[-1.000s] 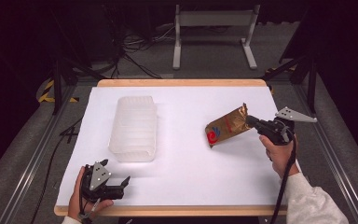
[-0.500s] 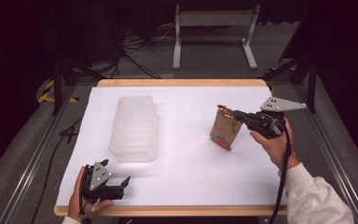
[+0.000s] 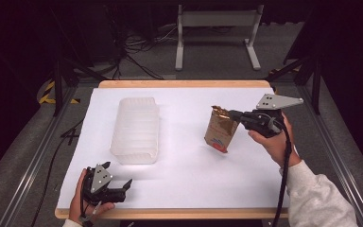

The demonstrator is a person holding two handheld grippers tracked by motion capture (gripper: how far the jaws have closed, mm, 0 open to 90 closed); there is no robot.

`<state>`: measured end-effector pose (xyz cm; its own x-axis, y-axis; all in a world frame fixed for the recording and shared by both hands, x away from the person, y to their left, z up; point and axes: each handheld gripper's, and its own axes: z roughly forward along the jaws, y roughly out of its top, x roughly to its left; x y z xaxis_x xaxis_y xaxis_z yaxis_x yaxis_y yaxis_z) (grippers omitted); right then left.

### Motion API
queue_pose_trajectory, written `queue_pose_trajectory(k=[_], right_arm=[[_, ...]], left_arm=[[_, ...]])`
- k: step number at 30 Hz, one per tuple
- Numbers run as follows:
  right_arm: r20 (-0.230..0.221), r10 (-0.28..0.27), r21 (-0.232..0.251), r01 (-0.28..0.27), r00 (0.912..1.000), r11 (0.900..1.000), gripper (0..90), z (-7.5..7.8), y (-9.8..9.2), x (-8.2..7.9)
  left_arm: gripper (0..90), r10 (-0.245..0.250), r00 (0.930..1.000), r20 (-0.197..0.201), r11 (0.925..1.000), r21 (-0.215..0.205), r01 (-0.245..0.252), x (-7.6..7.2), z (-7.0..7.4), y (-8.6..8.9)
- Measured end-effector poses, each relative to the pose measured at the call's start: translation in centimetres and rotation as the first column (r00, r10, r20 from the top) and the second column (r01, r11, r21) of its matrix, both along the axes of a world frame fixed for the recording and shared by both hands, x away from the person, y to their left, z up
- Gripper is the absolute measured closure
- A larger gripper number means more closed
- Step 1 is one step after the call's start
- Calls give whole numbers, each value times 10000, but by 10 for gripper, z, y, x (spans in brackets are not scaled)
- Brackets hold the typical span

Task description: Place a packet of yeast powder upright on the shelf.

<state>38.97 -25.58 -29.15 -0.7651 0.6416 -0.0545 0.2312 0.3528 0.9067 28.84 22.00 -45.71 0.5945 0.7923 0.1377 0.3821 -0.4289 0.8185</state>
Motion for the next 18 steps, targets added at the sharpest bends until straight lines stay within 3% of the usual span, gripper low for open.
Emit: queue_pose_trajectory(k=[18], right_arm=[[66, 541, 38, -541, 9985, 9985, 894, 9, 21, 11]], left_arm=[[51, -44, 10000, 48, 10000, 33, 44, 0, 0, 1]])
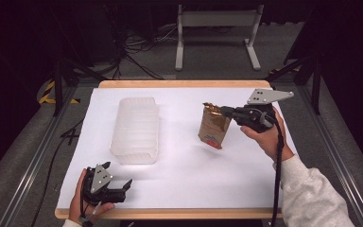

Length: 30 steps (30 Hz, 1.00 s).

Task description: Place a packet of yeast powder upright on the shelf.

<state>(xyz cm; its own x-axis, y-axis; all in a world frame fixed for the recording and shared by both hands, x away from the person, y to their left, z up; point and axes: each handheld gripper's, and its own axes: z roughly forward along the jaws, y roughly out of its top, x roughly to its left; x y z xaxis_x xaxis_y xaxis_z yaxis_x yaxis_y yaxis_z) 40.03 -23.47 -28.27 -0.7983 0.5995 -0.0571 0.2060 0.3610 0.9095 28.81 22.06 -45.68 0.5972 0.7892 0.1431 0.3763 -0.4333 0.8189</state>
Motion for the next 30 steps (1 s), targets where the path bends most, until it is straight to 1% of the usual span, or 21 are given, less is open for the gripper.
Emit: queue_pose_trajectory(k=[9, 11, 13, 14, 15, 17, 19, 24, 30], right_arm=[[11, 344, 64, -344, 9994, 9994, 892, -1, 11, 6], [43, 448, 61, -448, 9990, 9990, 892, -1, 17, 7], [32, 469, 72, -470, 9989, 9989, 892, -1, 19, 8], [45, 581, 122, -582, 9983, 9982, 893, 0, 23, 9], [55, 597, 123, -598, 9982, 9981, 893, 0, 24, 9], [44, 646, 139, -646, 9979, 9978, 893, -1, 26, 10], [68, 737, 90, -738, 9973, 9972, 893, 0, 32, 11], [146, 988, 158, -991, 9950, 9950, 893, 2, 41, 14], [267, 1229, 186, -1234, 9921, 9922, 893, 6, 54, 17]], left_arm=[[52, -66, 10000, 3, 10000, -31, 66, -1, 1, 0], [52, -44, 10000, -6, 10000, -44, 44, -1, 1, 0], [52, -52, 10000, -8, 10000, -52, 52, -1, 1, 0], [52, -41, 10000, -26, 10000, -40, 41, -1, 0, -1], [51, -59, 10000, -32, 10000, 24, 59, 0, 0, -1], [52, -78, 9999, -84, 10000, 20, 78, 0, 0, -1], [51, -79, 9999, -89, 10000, -2, 79, 0, 0, -1], [52, -94, 9999, -106, 10000, -33, 94, -1, 0, -1], [51, -85, 9999, -105, 10000, 45, 85, 0, -1, -1]])
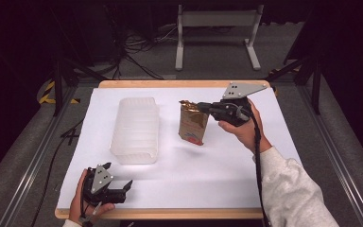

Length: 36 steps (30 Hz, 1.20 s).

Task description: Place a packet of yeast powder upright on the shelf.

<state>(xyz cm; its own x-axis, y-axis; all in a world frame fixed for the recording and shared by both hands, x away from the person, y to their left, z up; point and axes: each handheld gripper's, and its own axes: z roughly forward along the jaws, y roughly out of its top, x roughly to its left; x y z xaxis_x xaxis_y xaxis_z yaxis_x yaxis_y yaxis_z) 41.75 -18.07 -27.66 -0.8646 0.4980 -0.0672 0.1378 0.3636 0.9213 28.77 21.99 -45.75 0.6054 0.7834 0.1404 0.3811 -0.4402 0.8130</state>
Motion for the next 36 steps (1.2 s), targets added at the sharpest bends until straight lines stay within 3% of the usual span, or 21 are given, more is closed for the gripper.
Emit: queue_pose_trajectory(k=[12, 23, 36], right_arm=[[58, 525, -35, -525, 9986, 9986, 893, 3, 33, 16], [359, 661, -161, -655, 9972, 9977, 893, 9, 61, 39], [896, 1625, -89, -1623, 9826, 9867, 893, 25, 96, 70]], left_arm=[[51, 4, 10000, -63, 10000, -83, -4, -1, 0, 0], [51, -75, 9999, -93, 9999, -98, 74, -2, -1, 2], [51, -41, 9998, -208, 9999, -159, 38, -3, -3, 4]])
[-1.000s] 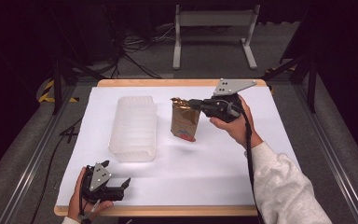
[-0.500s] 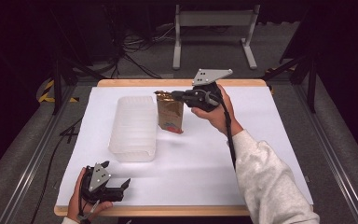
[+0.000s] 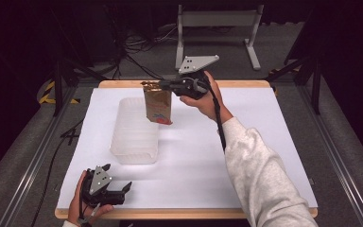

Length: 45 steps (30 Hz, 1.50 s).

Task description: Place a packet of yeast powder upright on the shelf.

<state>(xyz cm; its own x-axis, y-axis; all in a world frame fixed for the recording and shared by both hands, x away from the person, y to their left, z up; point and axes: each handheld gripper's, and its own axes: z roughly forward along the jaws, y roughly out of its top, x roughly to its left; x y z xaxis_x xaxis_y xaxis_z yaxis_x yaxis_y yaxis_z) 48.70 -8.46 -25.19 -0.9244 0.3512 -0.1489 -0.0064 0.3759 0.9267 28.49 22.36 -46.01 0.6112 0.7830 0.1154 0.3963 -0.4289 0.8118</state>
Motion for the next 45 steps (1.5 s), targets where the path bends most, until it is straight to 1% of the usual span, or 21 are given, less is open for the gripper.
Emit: queue_pose_trajectory(k=[3, 4, 6, 7, 9, 12, 13, 15, 16, 18, 19, 24, 29, 31, 36, 38, 39, 40, 45], right_arm=[[26, 174, -178, -174, 9998, 9997, 892, -2, 12, 5], [50, 132, -274, -130, 9999, 9995, 892, -3, 16, 7], [-56, 232, -270, -233, 9997, 9994, 892, -5, 23, 11], [-28, 202, -309, -203, 9998, 9993, 892, -6, 26, 13], [-167, 311, -163, -313, 9994, 9994, 892, -7, 31, 17], [-101, 311, -186, -313, 9995, 9993, 892, -7, 37, 20], [-173, 433, -110, -435, 9989, 9990, 892, -8, 39, 21], [-126, 529, -129, -530, 9985, 9985, 891, -8, 46, 23], [-180, 651, -66, -653, 9977, 9978, 891, -8, 48, 23], [-86, 663, -79, -664, 9978, 9978, 890, -8, 53, 23], [-120, 690, -70, -691, 9975, 9976, 890, -7, 54, 24], [40, 629, -159, -629, 9980, 9979, 890, -5, 60, 25], [53, 595, -103, -594, 9982, 9982, 891, -5, 62, 27], [17, 684, -29, -684, 9977, 9977, 891, -6, 62, 26], [107, 692, -75, -691, 9975, 9976, 891, -8, 64, 29], [184, 563, -148, -561, 9982, 9983, 891, -8, 65, 30], [214, 590, -177, -586, 9980, 9981, 891, -7, 66, 31], [196, 640, -146, -637, 9978, 9979, 891, -7, 66, 32], [159, 484, -80, -483, 9987, 9988, 891, -9, 66, 36]], left_arm=[[51, 63, 10000, 53, 10000, -75, -62, -1, 0, 1], [51, 32, 10000, 39, 10000, -52, -32, -1, 0, 1], [51, 32, 10000, 25, 10000, -55, -32, -2, 0, 1], [51, 38, 10000, 31, 10000, -67, -37, -2, 0, 1], [51, 38, 10000, 33, 10000, -87, -38, -2, 0, 2], [52, 36, 10000, 7, 10000, -93, -36, -2, 0, 2], [51, 29, 10000, -17, 10000, -75, -30, -2, 0, 2], [51, 21, 10000, -32, 10000, -90, -22, -2, 0, 2], [51, 31, 10000, -30, 10000, -89, -31, -2, -1, 2], [51, 38, 10000, 21, 9999, -109, -38, -2, 0, 2], [51, 44, 10000, 42, 9999, -122, -44, -2, -1, 3], [52, -8, 10000, 72, 9999, -125, 9, -3, 0, 2], [52, -23, 10000, 86, 9999, -146, 24, -3, 0, 2], [52, -42, 10000, 69, 9999, -125, 43, -3, 0, 2], [52, -44, 10000, 82, 9999, -124, 45, -3, 0, 2], [52, -22, 10000, 84, 9999, -130, 24, -4, 0, 1], [52, -44, 9999, 110, 9999, -164, 46, -4, 0, 2], [52, -58, 9999, 106, 9999, -145, 60, -4, 0, 2], [52, -38, 10000, 84, 9998, -169, 39, -4, 0, 3]])
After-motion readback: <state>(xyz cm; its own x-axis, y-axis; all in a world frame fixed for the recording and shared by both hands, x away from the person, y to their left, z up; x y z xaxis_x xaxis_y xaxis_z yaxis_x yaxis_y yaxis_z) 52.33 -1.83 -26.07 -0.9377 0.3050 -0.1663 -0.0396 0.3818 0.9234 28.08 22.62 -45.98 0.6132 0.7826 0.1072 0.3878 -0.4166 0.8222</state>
